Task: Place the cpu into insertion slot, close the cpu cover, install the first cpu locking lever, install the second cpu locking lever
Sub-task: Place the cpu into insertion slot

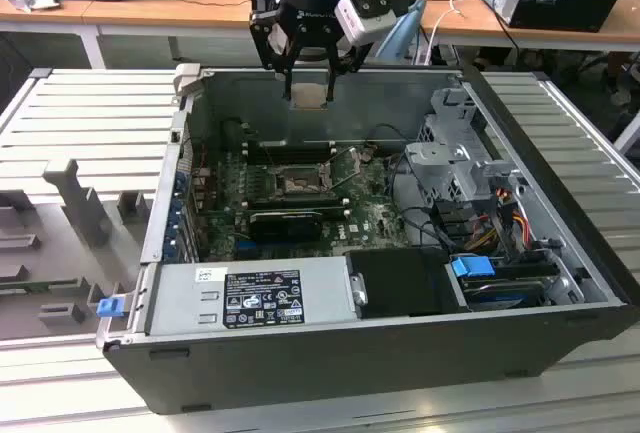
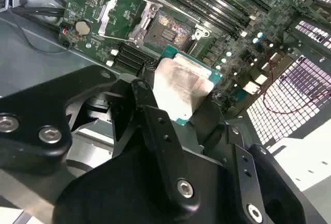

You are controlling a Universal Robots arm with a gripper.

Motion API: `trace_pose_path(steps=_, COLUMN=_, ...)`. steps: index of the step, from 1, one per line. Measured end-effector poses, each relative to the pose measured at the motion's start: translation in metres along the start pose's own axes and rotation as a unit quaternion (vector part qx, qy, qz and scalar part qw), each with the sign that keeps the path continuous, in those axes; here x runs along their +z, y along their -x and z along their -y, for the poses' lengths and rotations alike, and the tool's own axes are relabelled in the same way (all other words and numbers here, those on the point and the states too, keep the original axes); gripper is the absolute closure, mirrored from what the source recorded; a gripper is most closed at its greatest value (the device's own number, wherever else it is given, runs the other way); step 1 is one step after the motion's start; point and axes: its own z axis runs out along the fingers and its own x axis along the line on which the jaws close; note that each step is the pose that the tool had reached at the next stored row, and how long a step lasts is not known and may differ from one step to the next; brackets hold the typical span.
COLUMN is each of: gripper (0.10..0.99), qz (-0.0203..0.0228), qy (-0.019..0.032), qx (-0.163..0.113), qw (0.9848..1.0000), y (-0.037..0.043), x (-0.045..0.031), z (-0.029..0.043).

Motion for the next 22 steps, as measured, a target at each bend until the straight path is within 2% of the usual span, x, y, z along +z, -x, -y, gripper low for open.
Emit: trace_pose_path(steps=22, gripper=0.545, qz=0.0032, qy=0.0006, qx=0.036, qw=0.9994, y=0.0, x=0.0, z=0.0)
